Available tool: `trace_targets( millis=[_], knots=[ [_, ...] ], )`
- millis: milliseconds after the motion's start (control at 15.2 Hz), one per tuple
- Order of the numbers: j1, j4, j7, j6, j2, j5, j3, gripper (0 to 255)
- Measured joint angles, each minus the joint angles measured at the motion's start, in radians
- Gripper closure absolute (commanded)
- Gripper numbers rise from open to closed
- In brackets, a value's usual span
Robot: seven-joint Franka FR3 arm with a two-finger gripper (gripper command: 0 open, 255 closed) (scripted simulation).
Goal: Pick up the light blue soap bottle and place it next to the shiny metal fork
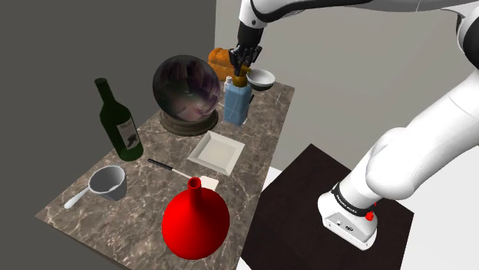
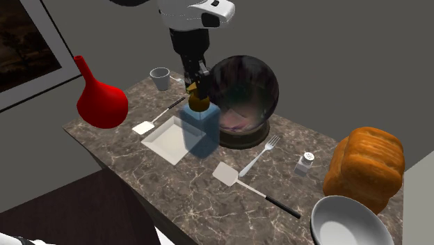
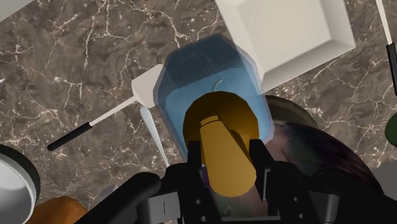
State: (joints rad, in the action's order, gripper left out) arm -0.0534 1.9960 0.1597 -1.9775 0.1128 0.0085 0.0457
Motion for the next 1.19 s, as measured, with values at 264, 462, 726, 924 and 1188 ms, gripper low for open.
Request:
trace_targets(
  millis=[264,462,726,924,1188],
  knots=[
    [0.000,-0.054,0.001,0.055,0.002,0.000,0.000,255],
    [-0.001,-0.092,0.003,0.094,0.002,0.000,0.001,255],
    [-0.001,-0.145,0.003,0.147,0.002,0.000,0.001,255],
    [-0.001,-0.192,0.004,0.190,-0.001,-0.001,0.001,255],
    [0.000,-0.259,0.002,0.247,-0.011,-0.001,0.000,255]
  ],
)
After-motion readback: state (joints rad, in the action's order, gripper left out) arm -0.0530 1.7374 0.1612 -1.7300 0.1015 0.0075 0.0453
